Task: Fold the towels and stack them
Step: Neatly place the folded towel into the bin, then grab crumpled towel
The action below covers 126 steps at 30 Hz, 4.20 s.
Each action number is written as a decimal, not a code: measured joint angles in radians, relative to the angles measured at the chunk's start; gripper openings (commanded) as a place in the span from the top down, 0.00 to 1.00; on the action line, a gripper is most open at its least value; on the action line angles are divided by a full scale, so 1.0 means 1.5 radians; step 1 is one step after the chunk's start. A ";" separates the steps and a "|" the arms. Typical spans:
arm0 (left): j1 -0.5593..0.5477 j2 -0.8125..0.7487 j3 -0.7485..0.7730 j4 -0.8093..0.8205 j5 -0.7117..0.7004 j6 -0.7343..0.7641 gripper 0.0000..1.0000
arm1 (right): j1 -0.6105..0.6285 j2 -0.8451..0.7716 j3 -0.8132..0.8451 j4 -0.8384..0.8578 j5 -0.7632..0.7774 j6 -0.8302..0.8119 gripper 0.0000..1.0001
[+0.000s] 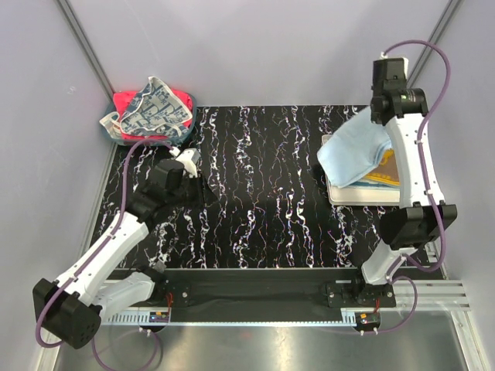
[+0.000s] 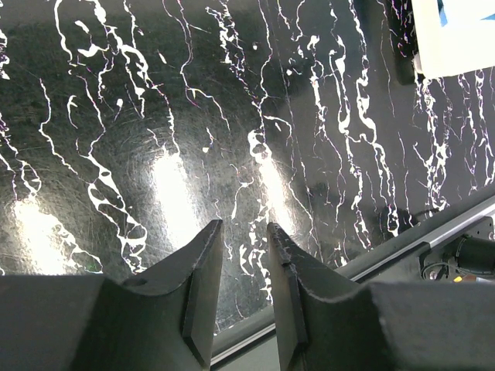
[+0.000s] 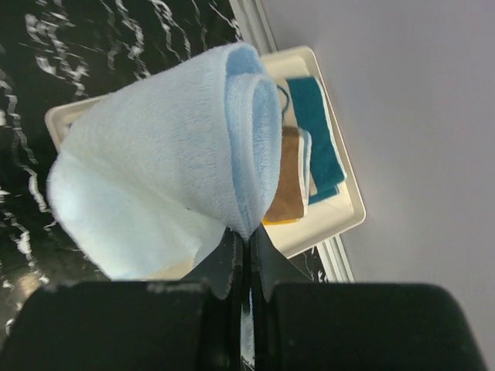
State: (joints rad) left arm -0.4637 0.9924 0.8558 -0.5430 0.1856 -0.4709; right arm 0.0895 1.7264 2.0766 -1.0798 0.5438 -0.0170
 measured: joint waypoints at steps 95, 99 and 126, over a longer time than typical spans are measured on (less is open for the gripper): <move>0.253 0.728 0.634 0.011 -0.445 -0.237 0.45 | 0.219 -0.098 -0.586 0.454 -0.342 0.279 0.19; 0.260 0.764 0.676 -0.015 -0.464 -0.257 0.45 | 0.219 -0.099 -0.590 0.466 -0.358 0.282 0.19; 0.322 0.829 0.724 -0.008 -0.476 -0.313 0.44 | 0.219 -0.084 -0.591 0.478 -0.394 0.287 0.20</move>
State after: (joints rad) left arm 0.0196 2.2356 1.9423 -0.5545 -0.5285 -0.9405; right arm 0.4183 1.6001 1.1896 -0.3630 -0.0471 0.4137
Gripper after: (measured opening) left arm 0.558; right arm 0.806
